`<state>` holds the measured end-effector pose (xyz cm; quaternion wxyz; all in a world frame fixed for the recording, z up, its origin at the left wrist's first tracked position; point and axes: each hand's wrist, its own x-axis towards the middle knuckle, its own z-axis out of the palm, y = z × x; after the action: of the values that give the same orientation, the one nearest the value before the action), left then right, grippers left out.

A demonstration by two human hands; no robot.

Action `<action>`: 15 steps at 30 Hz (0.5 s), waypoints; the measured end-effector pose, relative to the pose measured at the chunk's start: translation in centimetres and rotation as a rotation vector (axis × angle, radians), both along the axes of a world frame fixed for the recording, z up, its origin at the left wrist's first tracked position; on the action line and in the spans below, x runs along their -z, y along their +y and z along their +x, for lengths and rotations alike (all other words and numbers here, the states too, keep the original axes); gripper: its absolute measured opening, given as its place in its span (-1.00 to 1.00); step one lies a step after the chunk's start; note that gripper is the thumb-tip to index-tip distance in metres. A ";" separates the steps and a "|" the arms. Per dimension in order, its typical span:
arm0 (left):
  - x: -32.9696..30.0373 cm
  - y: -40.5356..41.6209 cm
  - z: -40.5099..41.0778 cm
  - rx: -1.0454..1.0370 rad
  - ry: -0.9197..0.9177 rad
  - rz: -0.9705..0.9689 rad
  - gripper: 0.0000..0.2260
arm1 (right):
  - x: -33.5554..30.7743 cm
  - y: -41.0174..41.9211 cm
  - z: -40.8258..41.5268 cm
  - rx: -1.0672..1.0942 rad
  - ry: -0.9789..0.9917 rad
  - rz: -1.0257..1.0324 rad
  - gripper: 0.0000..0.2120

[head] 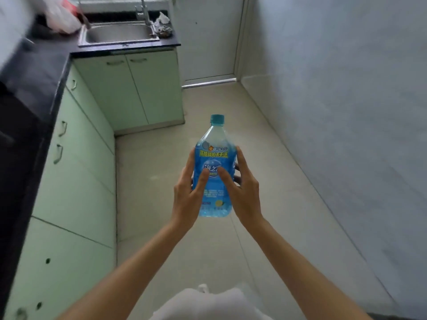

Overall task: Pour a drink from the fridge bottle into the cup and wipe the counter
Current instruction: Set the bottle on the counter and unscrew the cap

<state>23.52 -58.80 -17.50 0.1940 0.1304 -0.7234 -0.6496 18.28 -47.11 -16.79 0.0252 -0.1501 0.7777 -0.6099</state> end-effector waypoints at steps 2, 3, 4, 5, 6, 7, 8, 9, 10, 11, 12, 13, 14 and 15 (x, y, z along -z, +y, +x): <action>0.1 -1.7 -0.4 -0.067 -0.008 -0.003 -0.47 | 0.0 -2.2 -1.3 -0.066 -0.005 -0.001 -0.35; 0.2 -2.5 -0.7 -0.108 -0.014 -0.002 -0.47 | 0.1 -3.3 -1.9 -0.104 -0.014 -0.006 -0.35; 0.3 -3.2 -1.0 -0.152 -0.016 -0.001 -0.47 | 0.0 -4.3 -2.6 -0.142 -0.018 -0.010 -0.34; 0.4 -3.9 -1.3 -0.201 -0.020 -0.003 -0.47 | 0.1 -5.2 -3.4 -0.182 -0.020 -0.007 -0.33; 0.6 -5.0 -1.7 -0.266 -0.029 -0.009 -0.47 | 0.2 -6.5 -4.2 -0.237 -0.026 -0.008 -0.31; 0.8 -5.8 -2.2 -0.309 -0.045 -0.013 -0.47 | 0.3 -7.6 -5.0 -0.276 -0.038 -0.011 -0.29; 1.0 -6.3 -2.5 -0.328 -0.063 -0.020 -0.45 | 0.4 -8.2 -5.6 -0.298 -0.054 -0.024 -0.28; 1.2 -7.1 -3.0 -0.365 -0.073 -0.027 -0.43 | 0.4 -9.3 -6.4 -0.332 -0.071 -0.039 -0.29; 1.2 -7.9 -3.6 -0.412 -0.078 -0.031 -0.42 | 0.4 -10.5 -7.3 -0.371 -0.077 -0.045 -0.29; 1.0 -8.7 -4.4 -0.460 -0.079 -0.037 -0.42 | 0.4 -11.6 -8.4 -0.408 -0.075 -0.047 -0.30; 0.5 -9.4 -5.2 -0.506 -0.077 -0.044 -0.45 | 0.3 -12.8 -9.6 -0.446 -0.068 -0.048 -0.30; 0.0 -10.0 -6.0 -0.551 -0.069 -0.046 -0.48 | 0.2 -14.0 -10.9 -0.491 -0.062 -0.051 -0.30; -0.6 -10.6 -6.9 -0.595 -0.056 -0.040 -0.50 | -0.2 -15.3 -12.2 -0.542 -0.058 -0.050 -0.29; -1.2 -11.1 -7.8 -0.635 -0.041 -0.031 -0.51 | -0.6 -16.5 -13.4 -0.592 -0.056 -0.046 -0.29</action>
<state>15.68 -69.87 -16.26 0.3745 0.3597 -0.6602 -0.5427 4.88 -63.62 -16.21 0.2199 -0.3542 0.6850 -0.5974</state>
